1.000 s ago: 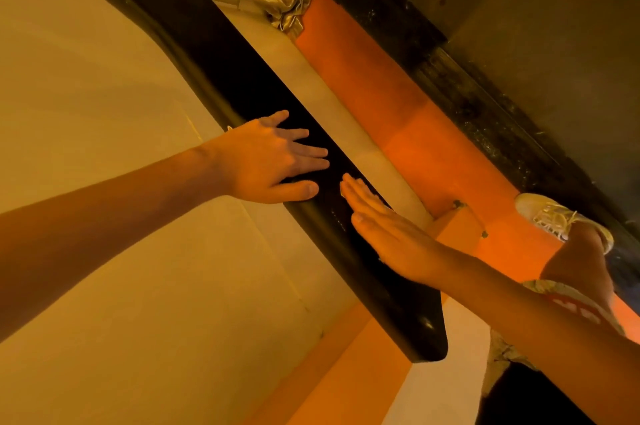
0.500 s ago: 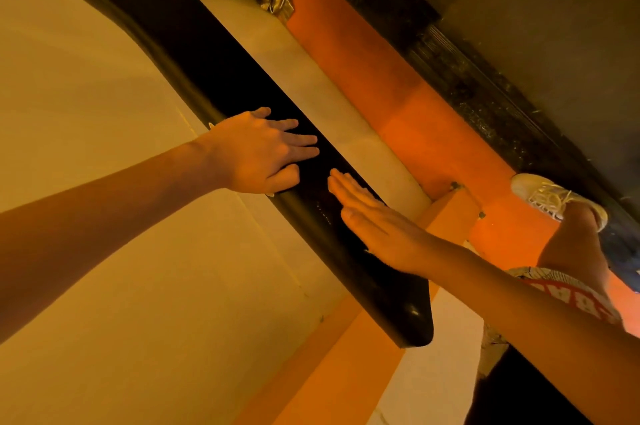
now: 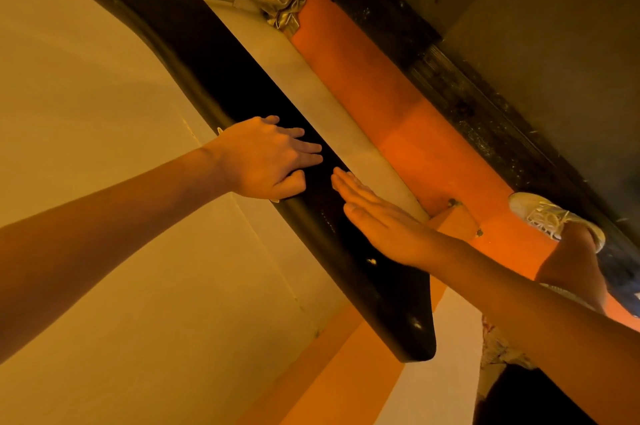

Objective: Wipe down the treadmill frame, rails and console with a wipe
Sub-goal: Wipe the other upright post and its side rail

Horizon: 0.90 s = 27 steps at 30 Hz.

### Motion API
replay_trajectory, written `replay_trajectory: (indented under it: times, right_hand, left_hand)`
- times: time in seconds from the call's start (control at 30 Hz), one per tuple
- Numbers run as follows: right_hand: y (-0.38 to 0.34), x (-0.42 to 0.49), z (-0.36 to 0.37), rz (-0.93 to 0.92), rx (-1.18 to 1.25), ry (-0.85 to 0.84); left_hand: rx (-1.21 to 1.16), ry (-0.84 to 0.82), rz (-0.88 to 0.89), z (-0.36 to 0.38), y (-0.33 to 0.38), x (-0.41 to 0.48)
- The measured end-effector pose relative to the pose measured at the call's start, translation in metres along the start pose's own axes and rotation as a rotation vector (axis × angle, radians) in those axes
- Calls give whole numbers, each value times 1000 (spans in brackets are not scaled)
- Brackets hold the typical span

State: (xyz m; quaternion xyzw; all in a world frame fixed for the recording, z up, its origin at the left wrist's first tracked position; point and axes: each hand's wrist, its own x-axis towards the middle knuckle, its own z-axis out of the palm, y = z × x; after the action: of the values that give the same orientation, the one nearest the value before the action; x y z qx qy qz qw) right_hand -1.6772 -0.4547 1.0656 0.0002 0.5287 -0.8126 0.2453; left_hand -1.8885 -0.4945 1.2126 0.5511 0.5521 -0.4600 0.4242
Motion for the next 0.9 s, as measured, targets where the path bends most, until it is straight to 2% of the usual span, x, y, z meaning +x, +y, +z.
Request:
replay_trajectory:
  times: [0.2, 0.4, 0.6, 0.77, 0.9]
  right_hand:
    - [-14, -20, 18, -230, 21, -27]
    - [4, -8, 2, -99, -16, -9]
    - [-8, -23, 15, -208, 11, -45]
    - [9, -9, 0, -89, -10, -8]
    - [-13, -21, 14, -121, -5, -35]
  left_hand:
    - [-12, 43, 27, -3, -2, 3]
    - [-19, 67, 25, 1, -3, 5]
    - [-31, 46, 31, -3, -2, 5]
    - [-45, 55, 21, -1, -3, 5]
    - [-55, 76, 44, -2, -3, 4]
